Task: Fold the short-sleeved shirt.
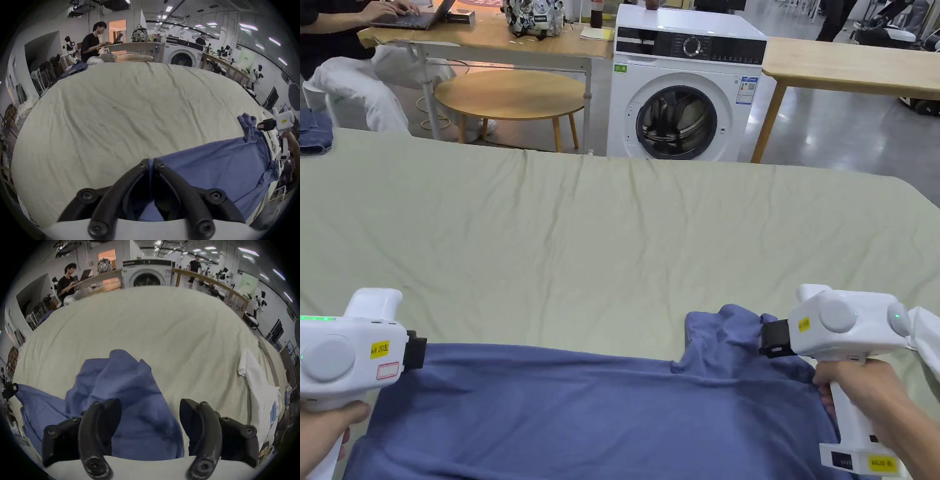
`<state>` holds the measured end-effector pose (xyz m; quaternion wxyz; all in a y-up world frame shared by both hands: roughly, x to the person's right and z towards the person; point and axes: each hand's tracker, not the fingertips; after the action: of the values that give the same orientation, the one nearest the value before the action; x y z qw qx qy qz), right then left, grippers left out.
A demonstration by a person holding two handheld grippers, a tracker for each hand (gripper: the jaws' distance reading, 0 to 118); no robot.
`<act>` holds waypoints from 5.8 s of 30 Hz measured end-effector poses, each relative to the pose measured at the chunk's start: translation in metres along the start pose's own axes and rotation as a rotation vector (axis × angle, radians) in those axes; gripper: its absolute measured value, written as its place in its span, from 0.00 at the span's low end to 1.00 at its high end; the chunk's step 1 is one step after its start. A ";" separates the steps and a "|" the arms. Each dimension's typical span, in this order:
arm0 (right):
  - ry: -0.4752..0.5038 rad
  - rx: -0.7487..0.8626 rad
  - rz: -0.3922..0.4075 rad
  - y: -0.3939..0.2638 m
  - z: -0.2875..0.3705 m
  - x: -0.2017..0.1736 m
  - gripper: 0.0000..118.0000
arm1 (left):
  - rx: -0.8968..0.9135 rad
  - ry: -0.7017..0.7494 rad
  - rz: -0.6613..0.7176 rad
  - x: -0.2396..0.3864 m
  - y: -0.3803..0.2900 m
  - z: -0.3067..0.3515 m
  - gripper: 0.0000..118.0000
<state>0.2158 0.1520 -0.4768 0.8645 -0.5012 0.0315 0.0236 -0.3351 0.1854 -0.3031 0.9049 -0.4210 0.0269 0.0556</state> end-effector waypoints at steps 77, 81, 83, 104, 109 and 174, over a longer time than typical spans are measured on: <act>-0.188 0.072 0.107 -0.247 0.184 0.018 0.69 | -0.111 -0.013 0.066 -0.012 -0.160 0.111 0.60; -0.170 0.207 0.083 -0.230 0.197 0.006 0.69 | 0.011 -0.037 0.063 -0.004 -0.140 0.119 0.60; -0.160 0.277 0.065 -0.224 0.195 -0.005 0.69 | 0.077 -0.021 0.057 0.002 -0.132 0.120 0.60; -0.028 0.843 -0.061 -0.206 0.199 -0.104 0.00 | 0.531 0.116 -0.040 0.030 -0.114 0.138 0.00; -0.001 0.857 -0.032 -0.200 0.198 -0.113 0.00 | 0.315 0.029 0.059 -0.020 -0.127 0.130 0.00; 0.013 0.802 0.018 -0.198 0.172 -0.123 0.00 | -0.182 -0.730 0.448 -0.033 -0.106 0.120 0.02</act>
<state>0.1128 0.2025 -0.2108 0.9910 -0.1239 0.0481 0.0139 -0.3548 0.2066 -0.1422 0.7798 -0.4357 -0.2094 0.3978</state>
